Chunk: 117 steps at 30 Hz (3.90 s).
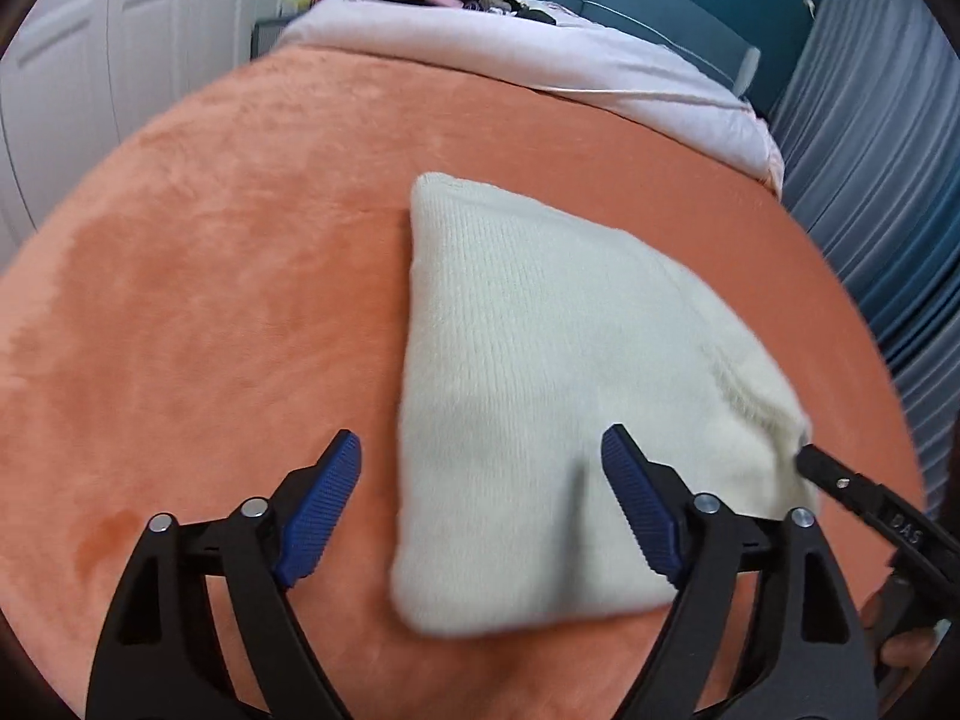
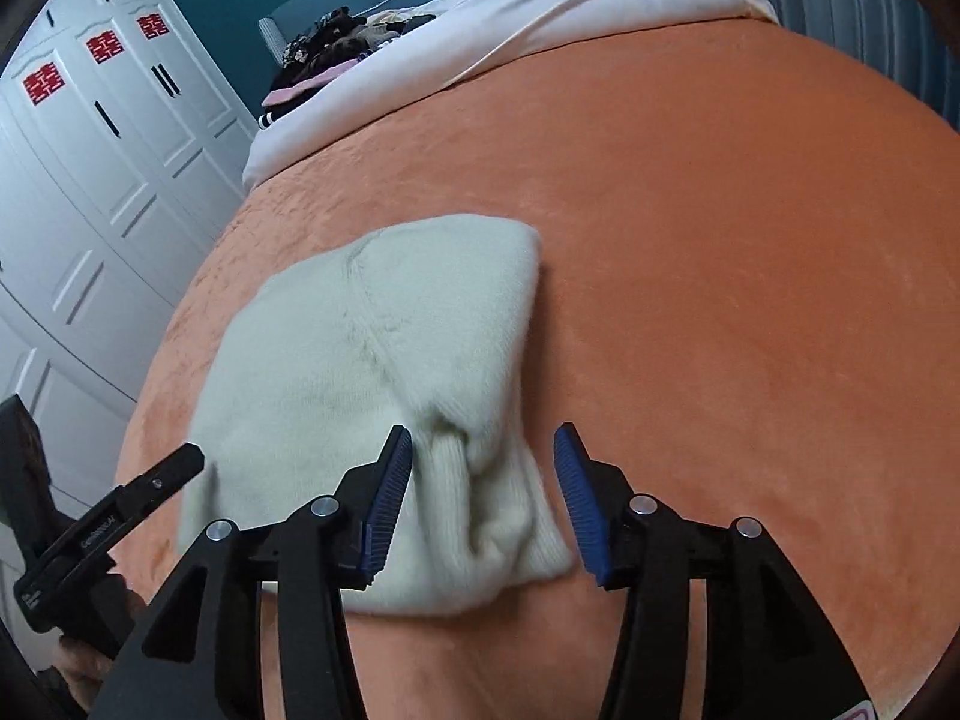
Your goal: Fold small clothes
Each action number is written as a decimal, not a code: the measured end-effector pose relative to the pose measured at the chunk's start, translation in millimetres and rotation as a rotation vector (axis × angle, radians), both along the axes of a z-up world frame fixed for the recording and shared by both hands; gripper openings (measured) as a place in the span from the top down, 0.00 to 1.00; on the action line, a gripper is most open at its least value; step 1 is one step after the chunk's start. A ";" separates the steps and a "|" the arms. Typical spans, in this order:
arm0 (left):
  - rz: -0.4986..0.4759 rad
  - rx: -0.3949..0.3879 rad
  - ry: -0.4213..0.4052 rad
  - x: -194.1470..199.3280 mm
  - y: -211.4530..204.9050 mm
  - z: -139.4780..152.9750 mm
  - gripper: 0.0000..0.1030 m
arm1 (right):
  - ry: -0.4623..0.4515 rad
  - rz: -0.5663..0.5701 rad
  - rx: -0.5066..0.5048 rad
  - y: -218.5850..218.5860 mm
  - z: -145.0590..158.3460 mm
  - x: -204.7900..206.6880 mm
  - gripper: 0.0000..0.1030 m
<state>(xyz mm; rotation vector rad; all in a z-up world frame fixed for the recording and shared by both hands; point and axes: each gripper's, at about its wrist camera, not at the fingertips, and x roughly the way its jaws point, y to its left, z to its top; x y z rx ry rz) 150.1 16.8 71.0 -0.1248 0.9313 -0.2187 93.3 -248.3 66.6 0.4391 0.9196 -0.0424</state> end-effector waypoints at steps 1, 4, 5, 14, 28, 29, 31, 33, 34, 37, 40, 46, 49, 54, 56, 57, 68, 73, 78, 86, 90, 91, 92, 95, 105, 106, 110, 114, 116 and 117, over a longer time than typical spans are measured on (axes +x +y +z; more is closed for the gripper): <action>-0.003 0.032 -0.015 -9.1 -0.4 1.7 0.15 | 0.006 -0.004 -0.021 4.2 1.7 -10.3 0.51; -0.022 0.130 -0.035 -37.3 -8.8 4.0 0.14 | 0.021 -0.002 -0.088 16.1 -1.9 -41.5 0.43; -0.029 0.147 -0.033 -44.4 -10.5 2.4 0.14 | 0.026 -0.005 -0.118 18.9 -4.4 -51.4 0.41; -0.030 0.216 -0.052 -92.6 -20.5 -21.6 0.14 | 0.006 -0.033 -0.186 33.8 -38.8 -93.7 0.31; 0.010 0.238 -0.042 -114.4 -14.7 -42.1 0.14 | -0.035 -0.047 -0.228 41.5 -54.5 -115.6 0.30; 0.015 0.232 -0.044 -114.4 -14.0 -40.4 0.14 | -0.044 -0.048 -0.224 41.7 -52.0 -116.3 0.30; 0.021 0.227 -0.047 -113.9 -13.8 -38.9 0.14 | -0.062 -0.048 -0.225 44.0 -47.8 -117.5 0.29; 0.020 0.237 -0.041 -112.6 -15.2 -41.5 0.14 | -0.067 -0.044 -0.236 45.3 -47.4 -117.0 0.28; 0.019 0.243 -0.038 -112.7 -16.3 -43.1 0.14 | -0.060 -0.042 -0.239 45.2 -49.7 -117.0 0.28; 0.015 0.254 -0.043 -113.3 -16.5 -49.5 0.14 | -0.038 -0.048 -0.232 44.1 -55.5 -116.0 0.28; 0.021 0.255 -0.034 -112.8 -14.0 -57.4 0.14 | -0.024 -0.059 -0.226 41.3 -61.1 -115.9 0.28; 0.031 0.252 -0.046 -112.0 -13.1 -60.6 0.09 | -0.031 -0.038 -0.271 51.1 -67.1 -114.1 0.18; 0.035 0.254 -0.050 -110.6 -12.3 -63.6 0.04 | -0.038 -0.024 -0.319 60.4 -71.8 -113.7 0.14; 0.046 0.265 -0.094 -113.8 -13.9 -67.9 0.04 | -0.032 -0.019 -0.334 64.3 -76.0 -111.6 0.11; 0.051 0.280 -0.115 -116.1 -16.2 -70.7 0.04 | -0.029 -0.019 -0.342 65.5 -77.1 -111.5 0.10; 0.053 0.280 -0.115 -115.5 -16.4 -70.4 0.04 | -0.028 -0.019 -0.347 66.3 -77.4 -111.2 0.10; 0.056 0.263 -0.118 -115.7 -15.2 -71.0 0.04 | -0.028 -0.023 -0.360 71.7 -79.9 -112.4 0.10; 0.055 0.260 -0.117 -114.8 -13.6 -71.3 0.04 | -0.027 -0.027 -0.358 76.1 -80.2 -114.1 0.10; 0.055 0.261 -0.118 -114.7 -13.4 -71.3 0.04 | -0.027 -0.029 -0.358 77.5 -80.5 -114.8 0.09; 0.055 0.261 -0.118 -114.9 -13.7 -71.3 0.04 | -0.021 -0.030 -0.351 77.9 -81.2 -114.4 0.05; 0.055 0.262 -0.119 -115.0 -13.5 -70.9 0.04 | -0.021 -0.031 -0.351 78.2 -81.3 -114.5 0.05; 0.056 0.263 -0.119 -115.4 -13.8 -70.8 0.04 | -0.021 -0.031 -0.351 78.3 -81.2 -114.6 0.05; 0.056 0.265 -0.119 -115.5 -13.7 -71.0 0.04 | -0.021 -0.031 -0.351 78.4 -81.3 -114.6 0.05; 0.056 0.267 -0.120 -116.0 -14.3 -71.1 0.04 | -0.021 -0.031 -0.351 78.7 -81.4 -114.6 0.05; 0.058 0.272 -0.125 -116.8 -15.3 -72.0 0.04 | -0.021 -0.032 -0.351 79.4 -81.5 -114.8 0.05; 0.059 0.274 -0.126 -117.5 -15.9 -72.3 0.04 | -0.021 -0.032 -0.352 79.5 -81.5 -115.0 0.05; 0.058 0.275 -0.125 -117.2 -15.8 -72.6 0.04 | -0.021 -0.032 -0.352 79.7 -81.6 -115.0 0.05; 0.058 0.275 -0.123 -116.4 -15.8 -73.7 0.04 | -0.021 -0.033 -0.352 79.9 -81.5 -115.1 0.05; 0.059 0.276 -0.124 -116.4 -15.7 -73.9 0.04 | -0.021 -0.033 -0.352 79.9 -81.6 -115.0 0.05; 0.059 0.276 -0.124 -116.4 -15.8 -74.2 0.04 | -0.021 -0.033 -0.352 80.0 -81.6 -115.0 0.05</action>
